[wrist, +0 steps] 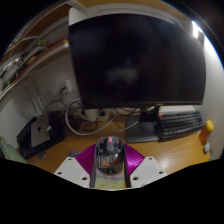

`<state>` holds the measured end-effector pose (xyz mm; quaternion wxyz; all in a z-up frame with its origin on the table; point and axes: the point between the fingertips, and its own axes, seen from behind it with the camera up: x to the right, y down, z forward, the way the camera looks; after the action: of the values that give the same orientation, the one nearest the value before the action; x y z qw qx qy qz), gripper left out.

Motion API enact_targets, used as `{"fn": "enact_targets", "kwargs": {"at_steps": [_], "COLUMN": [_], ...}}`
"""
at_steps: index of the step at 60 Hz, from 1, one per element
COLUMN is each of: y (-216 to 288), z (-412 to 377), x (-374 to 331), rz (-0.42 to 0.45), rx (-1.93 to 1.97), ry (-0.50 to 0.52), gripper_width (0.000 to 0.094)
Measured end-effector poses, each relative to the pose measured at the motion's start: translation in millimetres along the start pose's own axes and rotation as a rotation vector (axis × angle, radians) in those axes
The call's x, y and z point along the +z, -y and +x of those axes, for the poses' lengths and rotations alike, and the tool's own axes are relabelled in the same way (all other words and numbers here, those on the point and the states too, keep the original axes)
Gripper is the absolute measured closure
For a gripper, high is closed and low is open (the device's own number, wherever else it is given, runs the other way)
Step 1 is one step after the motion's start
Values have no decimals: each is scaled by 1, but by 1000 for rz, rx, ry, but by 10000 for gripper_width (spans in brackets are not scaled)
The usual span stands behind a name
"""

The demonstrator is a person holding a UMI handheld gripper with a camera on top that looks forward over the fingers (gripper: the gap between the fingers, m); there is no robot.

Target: Arrange mouse

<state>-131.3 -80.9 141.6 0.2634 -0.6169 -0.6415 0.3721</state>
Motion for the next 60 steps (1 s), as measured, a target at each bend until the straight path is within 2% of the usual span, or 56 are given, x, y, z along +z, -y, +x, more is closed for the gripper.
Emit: {"fn": "enact_targets", "kwargs": {"at_steps": [11,24,31,34,36,40,42,45,51,60], "y": [-72,-155,-156,-156,-158,-157,-153,-138,-110,-98], "z": [-78,-86,-88,-90,-91,-88,-83,-76,-57,-24], "x": [38,69,71,70,68,56,45,24,-31,-117], "rz": [-97,-183,-145,-151,-167,-186,-185,-162,-120,-134], "rx": [7,-39,-80,-78,-75,-68,-69,-73,-77,-27], "ry": [6,-52,-68,-57,-53,-56,-68,-76,-92,-113], "gripper_width": [537,531,515,449,370,55,92,68,82,79]}}
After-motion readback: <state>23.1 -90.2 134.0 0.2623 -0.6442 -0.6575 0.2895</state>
